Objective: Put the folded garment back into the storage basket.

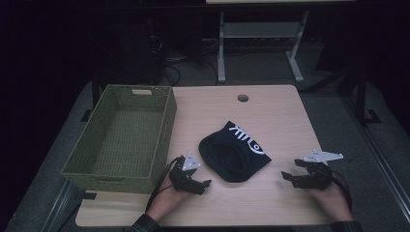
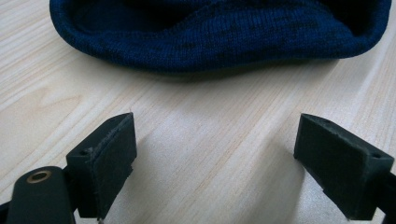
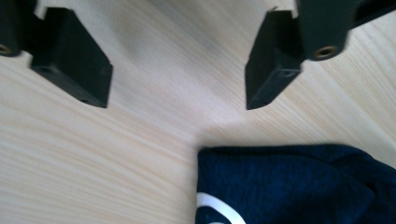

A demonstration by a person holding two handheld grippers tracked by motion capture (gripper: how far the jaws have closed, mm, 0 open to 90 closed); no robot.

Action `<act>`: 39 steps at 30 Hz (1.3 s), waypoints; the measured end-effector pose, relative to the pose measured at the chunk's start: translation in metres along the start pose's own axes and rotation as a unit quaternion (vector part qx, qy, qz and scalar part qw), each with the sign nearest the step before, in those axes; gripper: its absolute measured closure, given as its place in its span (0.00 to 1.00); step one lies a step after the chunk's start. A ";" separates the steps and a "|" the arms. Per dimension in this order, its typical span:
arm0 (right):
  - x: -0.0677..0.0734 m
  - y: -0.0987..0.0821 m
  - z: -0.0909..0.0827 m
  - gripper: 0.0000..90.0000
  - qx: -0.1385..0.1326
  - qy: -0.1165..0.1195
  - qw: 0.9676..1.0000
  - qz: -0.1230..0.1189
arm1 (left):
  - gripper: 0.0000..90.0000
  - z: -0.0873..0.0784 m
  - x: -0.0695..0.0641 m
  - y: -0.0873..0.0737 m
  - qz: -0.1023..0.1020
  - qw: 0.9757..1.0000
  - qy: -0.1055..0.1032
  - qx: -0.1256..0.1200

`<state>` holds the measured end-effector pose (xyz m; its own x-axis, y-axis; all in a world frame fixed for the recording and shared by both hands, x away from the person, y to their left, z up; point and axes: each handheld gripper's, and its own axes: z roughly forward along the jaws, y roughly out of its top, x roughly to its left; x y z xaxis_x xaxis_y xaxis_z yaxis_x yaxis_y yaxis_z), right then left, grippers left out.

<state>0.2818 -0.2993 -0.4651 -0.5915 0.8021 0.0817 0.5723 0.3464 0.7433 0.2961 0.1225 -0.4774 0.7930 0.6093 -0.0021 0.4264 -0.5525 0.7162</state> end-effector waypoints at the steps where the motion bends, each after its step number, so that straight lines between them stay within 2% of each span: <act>1: 0.000 -0.001 0.000 0.22 0.002 -0.002 1.000 0.003 | 0.13 0.000 0.000 0.000 0.000 1.000 0.000 0.000; 3: 0.001 -0.006 0.003 0.17 0.009 -0.008 1.000 0.002 | 0.13 0.000 0.000 -0.001 0.000 1.000 -0.001 -0.001; 6: 0.001 -0.008 0.005 0.16 0.012 -0.011 1.000 0.004 | 0.13 -0.001 0.000 -0.001 0.000 1.000 -0.001 -0.001; 10: 0.002 -0.009 0.009 0.15 0.019 -0.015 1.000 0.001 | 0.15 -0.002 0.001 0.001 0.002 1.000 -0.004 0.011; 14: 0.006 -0.011 0.013 0.13 0.023 -0.024 0.999 -0.014 | 0.15 -0.004 0.002 0.006 -0.009 1.000 -0.009 0.025; 16: 0.005 -0.012 0.013 0.12 0.019 -0.022 0.999 -0.015 | 0.15 -0.007 0.000 0.010 -0.003 0.999 -0.008 0.035; 23: 0.005 -0.012 0.013 0.12 0.020 -0.021 0.999 -0.017 | 0.15 -0.014 -0.005 0.031 0.008 0.999 -0.011 0.043; 30: 0.005 -0.012 0.013 0.12 0.019 -0.021 0.999 -0.018 | 0.15 -0.014 -0.006 0.051 0.005 0.998 -0.025 0.056; 33: 0.005 -0.012 0.013 0.12 0.019 -0.021 0.999 -0.018 | 0.15 -0.012 -0.005 0.063 0.015 0.997 -0.029 0.076; 39: 0.005 -0.012 0.013 0.12 0.019 -0.021 0.999 -0.018 | 0.15 -0.010 -0.003 0.079 0.029 0.995 -0.035 0.092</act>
<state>0.2797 -0.2931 -0.4823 -0.5882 0.8082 0.0278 0.5734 0.3926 0.7191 0.3232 0.0827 -0.4135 0.8435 0.5368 -0.0177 0.4471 -0.6834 0.5771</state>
